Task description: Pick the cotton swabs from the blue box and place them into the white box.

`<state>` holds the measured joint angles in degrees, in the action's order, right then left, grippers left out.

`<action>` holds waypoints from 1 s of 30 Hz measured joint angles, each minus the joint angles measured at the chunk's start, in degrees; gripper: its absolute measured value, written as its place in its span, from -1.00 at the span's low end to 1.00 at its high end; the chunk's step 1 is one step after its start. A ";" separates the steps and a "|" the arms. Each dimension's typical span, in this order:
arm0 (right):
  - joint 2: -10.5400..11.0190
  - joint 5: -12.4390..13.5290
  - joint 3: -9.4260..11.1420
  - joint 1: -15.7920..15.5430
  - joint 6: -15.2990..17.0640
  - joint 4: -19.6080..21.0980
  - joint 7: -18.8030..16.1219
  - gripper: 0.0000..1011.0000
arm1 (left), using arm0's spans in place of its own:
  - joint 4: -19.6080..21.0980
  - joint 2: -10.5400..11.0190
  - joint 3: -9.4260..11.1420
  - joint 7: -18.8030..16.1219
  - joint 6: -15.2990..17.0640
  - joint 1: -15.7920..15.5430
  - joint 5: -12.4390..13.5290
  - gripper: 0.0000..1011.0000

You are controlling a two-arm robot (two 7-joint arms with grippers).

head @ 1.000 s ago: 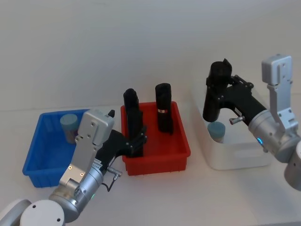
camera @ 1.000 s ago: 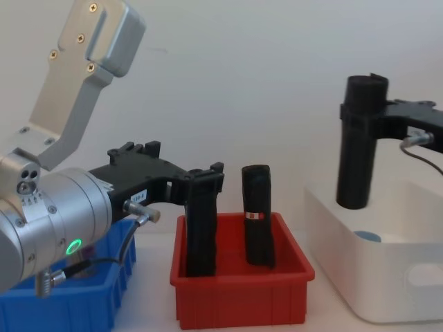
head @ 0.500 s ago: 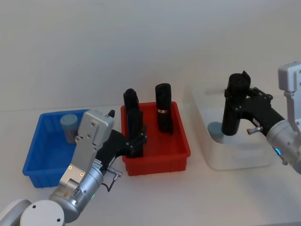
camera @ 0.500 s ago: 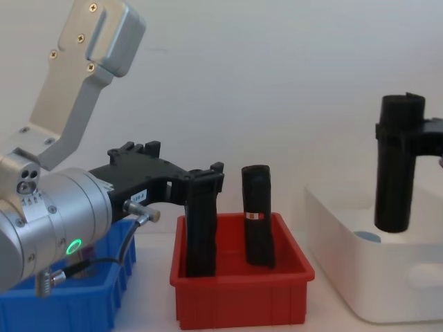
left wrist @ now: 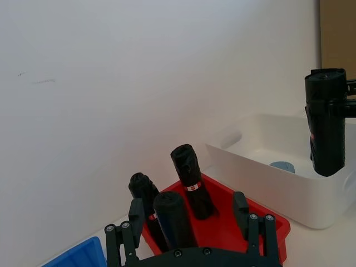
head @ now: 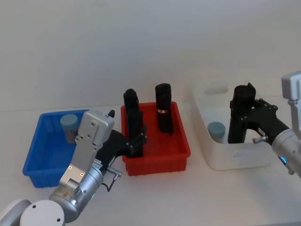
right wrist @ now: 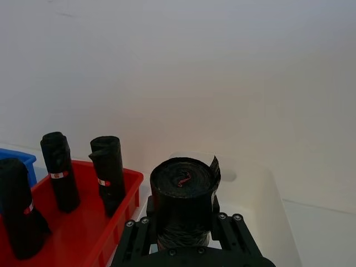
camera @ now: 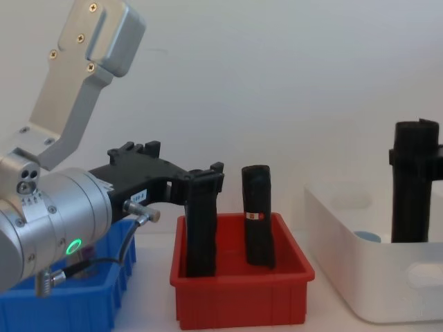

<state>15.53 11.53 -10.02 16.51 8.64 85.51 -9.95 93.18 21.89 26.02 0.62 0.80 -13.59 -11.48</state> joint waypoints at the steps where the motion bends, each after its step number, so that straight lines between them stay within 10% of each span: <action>1: 0.05 0.03 0.04 -0.09 0.06 -0.16 0.01 0.01 | 0.00 0.00 0.00 0.00 0.00 0.00 0.00 0.99; 17: 0.19 0.12 0.25 -0.44 -0.54 -1.26 -0.02 0.91 | 0.00 0.00 0.00 0.00 0.00 0.00 0.00 0.99; 30: 0.31 -0.21 0.33 -0.82 -1.66 -1.23 -0.16 0.98 | 0.00 0.00 0.00 0.00 0.00 0.00 0.00 0.99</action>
<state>15.84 11.32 -9.69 15.69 6.98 84.28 -10.11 93.18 21.89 26.02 0.62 0.80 -13.59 -11.48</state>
